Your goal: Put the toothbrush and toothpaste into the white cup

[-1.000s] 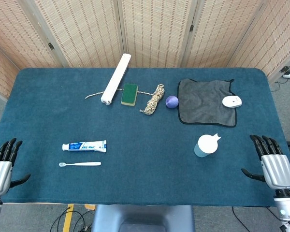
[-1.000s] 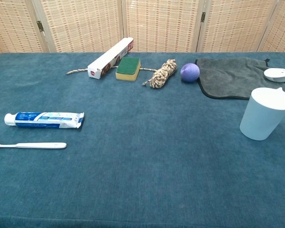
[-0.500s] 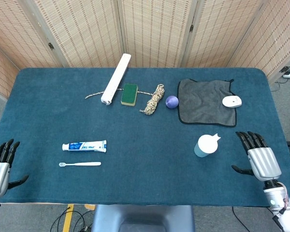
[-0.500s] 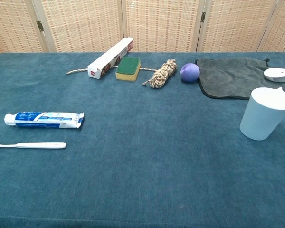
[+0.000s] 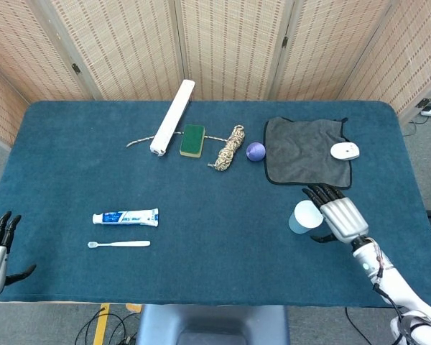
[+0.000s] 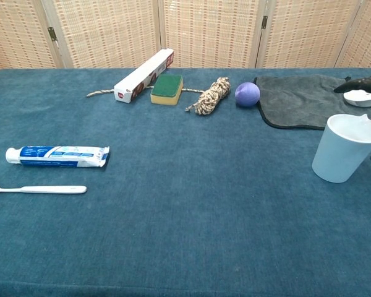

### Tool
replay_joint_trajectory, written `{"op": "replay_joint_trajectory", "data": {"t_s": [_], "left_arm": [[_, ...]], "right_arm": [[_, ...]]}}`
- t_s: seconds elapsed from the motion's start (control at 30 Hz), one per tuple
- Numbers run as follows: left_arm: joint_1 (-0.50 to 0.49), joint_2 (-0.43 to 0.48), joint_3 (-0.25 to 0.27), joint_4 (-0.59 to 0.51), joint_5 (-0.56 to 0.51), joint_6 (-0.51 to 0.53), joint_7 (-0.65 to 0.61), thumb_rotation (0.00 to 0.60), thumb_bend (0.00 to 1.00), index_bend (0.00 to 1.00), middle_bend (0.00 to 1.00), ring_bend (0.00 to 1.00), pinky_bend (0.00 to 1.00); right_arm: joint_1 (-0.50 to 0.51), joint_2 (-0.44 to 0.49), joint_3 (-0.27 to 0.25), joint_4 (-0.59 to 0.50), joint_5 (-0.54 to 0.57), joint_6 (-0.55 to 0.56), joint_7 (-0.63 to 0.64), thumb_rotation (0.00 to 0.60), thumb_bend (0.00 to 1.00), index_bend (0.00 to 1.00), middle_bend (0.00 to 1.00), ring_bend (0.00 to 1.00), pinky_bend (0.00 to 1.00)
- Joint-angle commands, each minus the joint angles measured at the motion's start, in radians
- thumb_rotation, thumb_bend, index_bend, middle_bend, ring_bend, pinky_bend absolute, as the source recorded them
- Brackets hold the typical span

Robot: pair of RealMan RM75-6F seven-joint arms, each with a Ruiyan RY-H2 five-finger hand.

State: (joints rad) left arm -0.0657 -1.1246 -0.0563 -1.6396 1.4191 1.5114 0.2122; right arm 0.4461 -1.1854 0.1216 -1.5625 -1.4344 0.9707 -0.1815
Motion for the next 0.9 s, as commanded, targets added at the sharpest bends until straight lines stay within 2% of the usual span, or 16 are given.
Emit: {"op": "replay_joint_trajectory", "data": {"t_s": [0.03, 0.2, 0.27, 0.37, 0.5, 0.7, 0.9], "left_arm": [[0.001, 0.001, -0.001, 0.000, 0.000, 0.001, 0.000, 0.600, 0.17, 0.07, 0.05, 0.07, 0.22], [0.002, 0.003, 0.000, -0.001, 0.002, 0.001, -0.001, 0.600, 0.17, 0.07, 0.05, 0.07, 0.22], [0.003, 0.003, 0.000, 0.001, 0.000, 0.000, 0.000, 0.600, 0.17, 0.07, 0.05, 0.07, 0.22], [0.004, 0.002, -0.001, 0.002, -0.004, 0.000, -0.002, 0.600, 0.17, 0.07, 0.05, 0.07, 0.22], [0.002, 0.001, -0.002, 0.005, -0.002, -0.003, -0.004, 0.600, 0.17, 0.07, 0.05, 0.07, 0.22], [0.004, 0.003, 0.000, 0.010, 0.002, -0.001, -0.007, 0.600, 0.17, 0.07, 0.05, 0.07, 0.22], [0.008, 0.011, -0.002, 0.012, -0.002, 0.000, -0.013, 0.600, 0.17, 0.07, 0.05, 0.07, 0.22]], "right_arm": [[0.035, -0.030, 0.000, 0.039, 0.014, -0.042, 0.001, 0.600, 0.00, 0.00, 0.06, 0.03, 0.13], [0.058, -0.063, -0.013, 0.075, 0.021, -0.068, 0.011, 0.600, 0.01, 0.00, 0.12, 0.04, 0.13], [0.060, -0.080, -0.017, 0.092, 0.015, -0.056, 0.014, 0.600, 0.04, 0.00, 0.15, 0.06, 0.13], [0.058, -0.100, -0.027, 0.117, 0.001, -0.034, 0.016, 0.600, 0.13, 0.08, 0.23, 0.13, 0.21], [0.057, -0.125, -0.036, 0.152, -0.024, 0.000, 0.028, 0.600, 0.24, 0.25, 0.32, 0.26, 0.36], [0.064, -0.139, -0.037, 0.166, -0.045, 0.033, 0.047, 0.600, 0.28, 0.39, 0.39, 0.32, 0.43], [0.104, -0.134, -0.012, 0.117, -0.063, 0.035, 0.072, 0.600, 0.28, 0.41, 0.40, 0.35, 0.46]]}}
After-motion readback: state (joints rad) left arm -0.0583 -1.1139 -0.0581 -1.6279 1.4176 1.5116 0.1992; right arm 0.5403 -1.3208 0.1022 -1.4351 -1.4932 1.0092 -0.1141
